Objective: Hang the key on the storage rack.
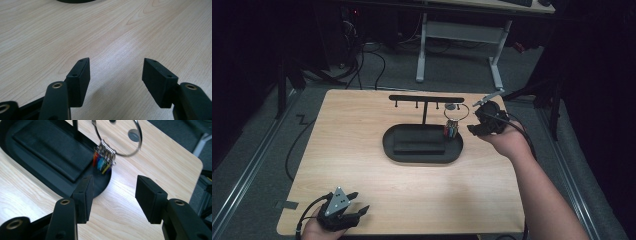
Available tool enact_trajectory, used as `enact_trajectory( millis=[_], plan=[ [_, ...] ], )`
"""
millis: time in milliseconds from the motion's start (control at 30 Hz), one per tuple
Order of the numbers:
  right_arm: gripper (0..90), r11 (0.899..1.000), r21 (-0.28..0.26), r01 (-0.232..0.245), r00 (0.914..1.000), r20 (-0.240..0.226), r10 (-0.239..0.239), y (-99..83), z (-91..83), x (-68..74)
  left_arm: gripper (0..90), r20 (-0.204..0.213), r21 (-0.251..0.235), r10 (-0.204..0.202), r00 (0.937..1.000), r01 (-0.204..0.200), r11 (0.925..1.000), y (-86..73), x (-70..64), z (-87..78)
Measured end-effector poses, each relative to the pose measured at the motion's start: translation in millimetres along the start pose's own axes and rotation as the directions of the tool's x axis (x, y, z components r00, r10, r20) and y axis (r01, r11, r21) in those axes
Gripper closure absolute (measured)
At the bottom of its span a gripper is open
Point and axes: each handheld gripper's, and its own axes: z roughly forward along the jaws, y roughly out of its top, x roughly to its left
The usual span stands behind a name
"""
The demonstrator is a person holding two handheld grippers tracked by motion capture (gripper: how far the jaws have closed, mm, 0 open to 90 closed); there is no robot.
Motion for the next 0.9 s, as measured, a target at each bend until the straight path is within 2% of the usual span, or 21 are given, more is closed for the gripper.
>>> enact_trajectory(
  millis=[33, 67, 167, 267, 333, 433, 467, 500, 533, 567, 600, 633, 667, 733, 767, 833, 867, 900],
  plan=[
    [49.8, 1.0, -0.016, -0.022, 0.9997, 0.011, 0.023, -9.2, 0.3, 1.9, 40.2, 0.003, -0.005, -0.001, 1.0, 0.001, 1.0, 0.3, 0.2, -0.1],
    [49.8, 1.0, -0.016, -0.022, 0.9997, 0.011, 0.023, -9.2, 0.3, 1.9, 40.2, 0.005, -0.012, -0.003, 1.0, 0.003, 0.9999, 0.2, 0.3, -0.1],
    [49.3, 0.998, -0.057, -0.035, 0.9993, 0.015, 0.035, -24.8, 2.1, 6.5, 40.2, 0.011, -0.015, -0.012, 0.9999, 0.012, 0.9998, 0.1, 0.7, 0.6],
    [42.6, 0.993, -0.098, -0.059, 0.9981, 0.009, 0.06, -44.6, 6.8, 13.7, 40.8, 0.031, -0.015, -0.021, 0.9993, 0.022, 0.9996, 0.0, 0.0, 3.2],
    [36.5, 0.991, -0.118, -0.058, 0.9983, 0.003, 0.059, -60.4, 12.4, 19.4, 40.9, 0.034, -0.001, -0.009, 0.9994, 0.009, 1.0, 0.2, -2.6, 5.7],
    [31.4, 0.992, -0.123, -0.022, 0.9997, 0.012, 0.023, -80.4, 21.6, 27.3, 40.4, 0.021, -0.007, 0.001, 0.9998, 0.0, 1.0, 1.8, -4.2, 6.8],
    [29.9, 0.99, -0.137, -0.027, 0.9996, 0.005, 0.028, -95.9, 27.7, 32.9, 39.2, 0.014, -0.01, 0.002, 0.9999, -0.002, 1.0, 1.9, -4.4, 6.7],
    [29.9, 0.99, -0.137, -0.027, 0.9996, 0.005, 0.028, -95.9, 27.7, 32.9, 39.2, 0.008, -0.014, 0.0, 1.0, 0.0, 0.9999, 1.7, -4.2, 6.6],
    [29.3, 0.989, -0.146, -0.031, 0.9995, -0.004, 0.031, -103.7, 30.5, 35.5, 38.5, 0.006, -0.016, -0.006, 1.0, 0.006, 0.9999, 1.3, -3.7, 6.6],
    [29.1, 0.986, -0.159, -0.045, 0.9989, -0.017, 0.043, -111.8, 33.5, 38.6, 38.0, 0.003, -0.015, -0.011, 0.9999, 0.011, 0.9998, 0.7, -3.4, 6.7],
    [28.9, 0.98, -0.184, -0.076, 0.9967, -0.042, 0.07, -128.2, 38.9, 44.9, 36.5, -0.002, -0.011, -0.01, 0.9999, 0.01, 0.9999, 0.3, -2.9, 6.8],
    [28.9, 0.98, -0.184, -0.076, 0.9967, -0.042, 0.07, -128.2, 38.9, 44.9, 36.5, -0.003, -0.008, -0.012, 0.9999, 0.012, 0.9999, 0.2, -2.7, 7.0],
    [28.6, 0.977, -0.196, -0.088, 0.9956, -0.051, 0.079, -136.4, 40.8, 48.0, 36.1, -0.006, -0.009, -0.012, 0.9999, 0.012, 0.9999, 0.1, -2.9, 7.2],
    [27.8, 0.963, -0.24, -0.124, 0.9915, -0.067, 0.111, -153.9, 43.9, 55.1, 36.0, -0.009, -0.01, -0.01, 0.9999, 0.01, 0.9999, 0.3, -3.2, 7.1],
    [27.1, 0.952, -0.27, -0.141, 0.9893, -0.073, 0.126, -163.2, 45.2, 59.2, 35.7, -0.006, -0.014, -0.009, 0.9999, 0.009, 0.9999, 0.7, -3.7, 7.0],
    [27.0, 0.923, -0.331, -0.196, 0.9802, -0.09, 0.176, -185.0, 45.1, 71.3, 35.3, -0.005, -0.016, 0.0, 1.0, 0.0, 0.9999, 1.5, -4.5, 6.7],
    [27.8, 0.902, -0.373, -0.22, 0.9755, -0.091, 0.2, -193.7, 43.7, 76.6, 35.3, -0.003, -0.018, 0.006, 1.0, -0.006, 0.9998, 1.9, -5.0, 6.7],
    [29.6, 0.876, -0.414, -0.249, 0.9684, -0.089, 0.233, -204.6, 42.1, 83.7, 35.2, -0.002, -0.023, 0.009, 1.0, -0.009, 0.9997, 2.2, -5.6, 6.5]
  ],
)
